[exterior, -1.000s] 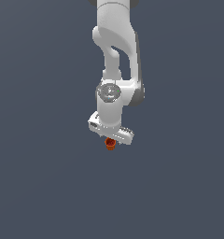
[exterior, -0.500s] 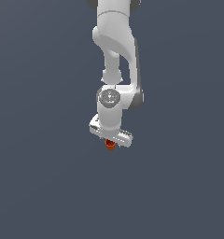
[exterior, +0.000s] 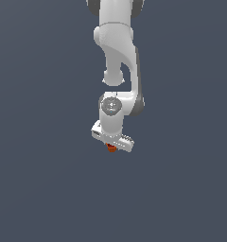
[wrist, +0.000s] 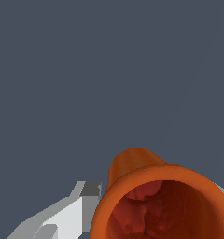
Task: Pick up the object and move it to a goal position.
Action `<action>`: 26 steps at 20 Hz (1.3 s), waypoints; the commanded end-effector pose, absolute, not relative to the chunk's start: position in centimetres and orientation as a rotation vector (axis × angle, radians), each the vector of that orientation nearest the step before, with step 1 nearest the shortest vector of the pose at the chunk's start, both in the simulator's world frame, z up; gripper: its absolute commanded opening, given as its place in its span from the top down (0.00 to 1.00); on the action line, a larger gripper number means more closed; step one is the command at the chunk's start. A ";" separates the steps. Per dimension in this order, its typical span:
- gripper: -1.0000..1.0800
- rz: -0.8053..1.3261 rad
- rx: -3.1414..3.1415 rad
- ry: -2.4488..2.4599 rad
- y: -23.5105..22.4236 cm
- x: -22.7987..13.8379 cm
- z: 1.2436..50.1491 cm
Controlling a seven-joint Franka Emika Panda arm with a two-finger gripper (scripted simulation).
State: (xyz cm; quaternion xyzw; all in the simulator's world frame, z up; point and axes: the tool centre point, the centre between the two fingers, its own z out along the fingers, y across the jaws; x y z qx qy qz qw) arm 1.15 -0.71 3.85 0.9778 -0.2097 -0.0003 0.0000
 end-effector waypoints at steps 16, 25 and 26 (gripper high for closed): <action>1.00 0.000 3.072 -0.659 -2.7 1.6 3.9; 1.00 0.000 3.072 -0.658 -10.5 3.1 4.1; 1.00 0.000 3.072 -0.658 -11.6 3.4 4.2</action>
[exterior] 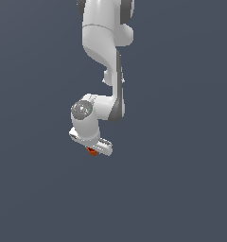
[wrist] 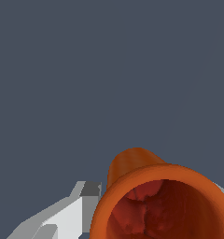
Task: Pick up the object and move it to a goal position.
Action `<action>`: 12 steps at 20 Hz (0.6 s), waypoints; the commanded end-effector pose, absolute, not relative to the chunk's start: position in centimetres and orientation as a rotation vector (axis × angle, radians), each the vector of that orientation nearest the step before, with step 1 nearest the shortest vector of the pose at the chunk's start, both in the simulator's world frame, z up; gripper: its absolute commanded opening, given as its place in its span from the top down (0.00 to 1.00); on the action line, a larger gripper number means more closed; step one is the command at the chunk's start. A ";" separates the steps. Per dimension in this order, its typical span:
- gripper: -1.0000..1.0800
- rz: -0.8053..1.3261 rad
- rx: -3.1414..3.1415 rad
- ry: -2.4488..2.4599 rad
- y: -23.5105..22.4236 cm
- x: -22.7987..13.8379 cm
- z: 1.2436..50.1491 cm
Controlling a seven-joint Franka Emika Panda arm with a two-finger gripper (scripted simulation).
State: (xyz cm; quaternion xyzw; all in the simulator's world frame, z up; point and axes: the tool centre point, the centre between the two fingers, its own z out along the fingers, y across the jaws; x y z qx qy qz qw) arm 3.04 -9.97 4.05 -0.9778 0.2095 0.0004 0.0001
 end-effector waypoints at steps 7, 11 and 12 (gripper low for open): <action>1.00 0.000 -3.072 0.658 -18.3 4.9 4.3; 1.00 0.000 -3.072 0.658 -20.6 5.5 4.4; 1.00 0.000 -3.072 0.658 -21.0 5.6 4.4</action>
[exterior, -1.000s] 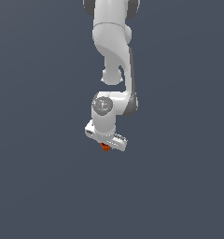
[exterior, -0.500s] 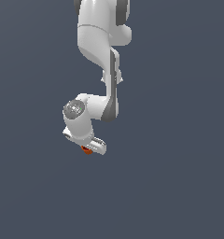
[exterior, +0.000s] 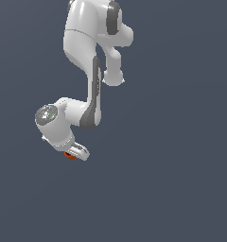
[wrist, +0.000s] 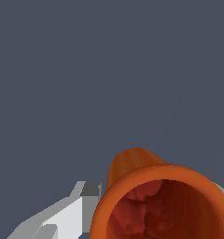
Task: Pick up the object and move it to a goal position.
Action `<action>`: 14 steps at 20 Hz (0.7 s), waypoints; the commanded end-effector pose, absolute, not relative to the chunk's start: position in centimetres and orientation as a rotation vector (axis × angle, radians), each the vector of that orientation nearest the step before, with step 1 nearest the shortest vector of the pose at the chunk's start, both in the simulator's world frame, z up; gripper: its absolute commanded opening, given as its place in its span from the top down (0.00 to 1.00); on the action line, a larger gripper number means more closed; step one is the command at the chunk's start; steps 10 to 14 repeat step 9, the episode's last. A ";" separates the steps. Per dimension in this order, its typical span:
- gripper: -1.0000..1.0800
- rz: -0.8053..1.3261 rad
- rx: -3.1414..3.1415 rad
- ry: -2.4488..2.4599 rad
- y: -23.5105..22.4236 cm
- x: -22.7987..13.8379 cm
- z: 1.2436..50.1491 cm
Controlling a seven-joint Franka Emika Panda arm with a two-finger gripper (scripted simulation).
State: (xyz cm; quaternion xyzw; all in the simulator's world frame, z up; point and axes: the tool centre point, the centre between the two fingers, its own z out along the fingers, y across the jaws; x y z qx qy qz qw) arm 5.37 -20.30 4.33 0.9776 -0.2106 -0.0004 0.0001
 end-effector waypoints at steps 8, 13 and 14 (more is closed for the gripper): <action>1.00 0.000 3.072 -0.658 -22.5 6.1 4.5; 1.00 0.000 3.072 -0.658 -22.5 6.1 4.5; 1.00 0.000 3.072 -0.658 -22.5 6.1 4.5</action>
